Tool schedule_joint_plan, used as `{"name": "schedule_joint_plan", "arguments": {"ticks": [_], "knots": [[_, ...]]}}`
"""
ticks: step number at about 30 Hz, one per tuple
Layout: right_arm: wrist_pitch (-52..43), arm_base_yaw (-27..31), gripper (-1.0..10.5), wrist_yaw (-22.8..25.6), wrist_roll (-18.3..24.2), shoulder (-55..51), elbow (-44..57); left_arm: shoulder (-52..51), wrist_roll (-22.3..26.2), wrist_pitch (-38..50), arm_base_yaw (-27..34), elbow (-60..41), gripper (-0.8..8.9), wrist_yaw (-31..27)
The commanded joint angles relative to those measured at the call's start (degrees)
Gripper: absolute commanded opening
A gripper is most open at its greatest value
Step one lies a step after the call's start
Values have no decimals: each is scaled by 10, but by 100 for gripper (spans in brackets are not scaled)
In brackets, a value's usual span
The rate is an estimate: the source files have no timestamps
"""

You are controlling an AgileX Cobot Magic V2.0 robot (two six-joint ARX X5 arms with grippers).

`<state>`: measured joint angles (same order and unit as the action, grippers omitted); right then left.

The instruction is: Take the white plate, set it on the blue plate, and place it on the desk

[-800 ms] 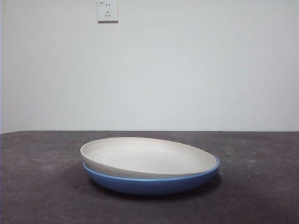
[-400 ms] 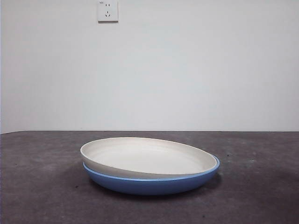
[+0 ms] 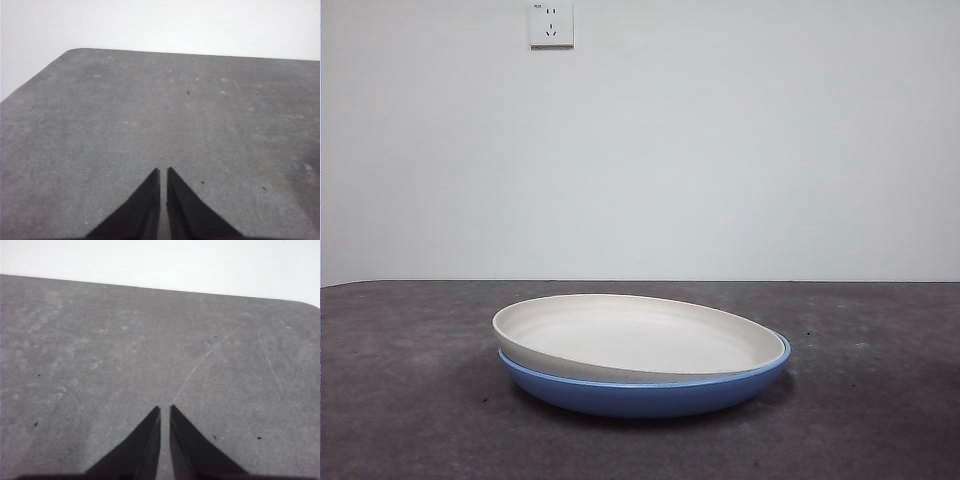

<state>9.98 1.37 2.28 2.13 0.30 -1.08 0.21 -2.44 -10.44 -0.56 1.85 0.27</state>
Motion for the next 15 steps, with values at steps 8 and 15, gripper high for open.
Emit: {"name": "schedule_joint_plan", "arguments": {"ticks": [8,15], "knots": [[3,-1,29,10,-7,-1,4,0,4,-4,0,-12,25,-1],[-2,-2,29,5,-7,-1,4,0,4,-4,0,-12,24,-1]]}}
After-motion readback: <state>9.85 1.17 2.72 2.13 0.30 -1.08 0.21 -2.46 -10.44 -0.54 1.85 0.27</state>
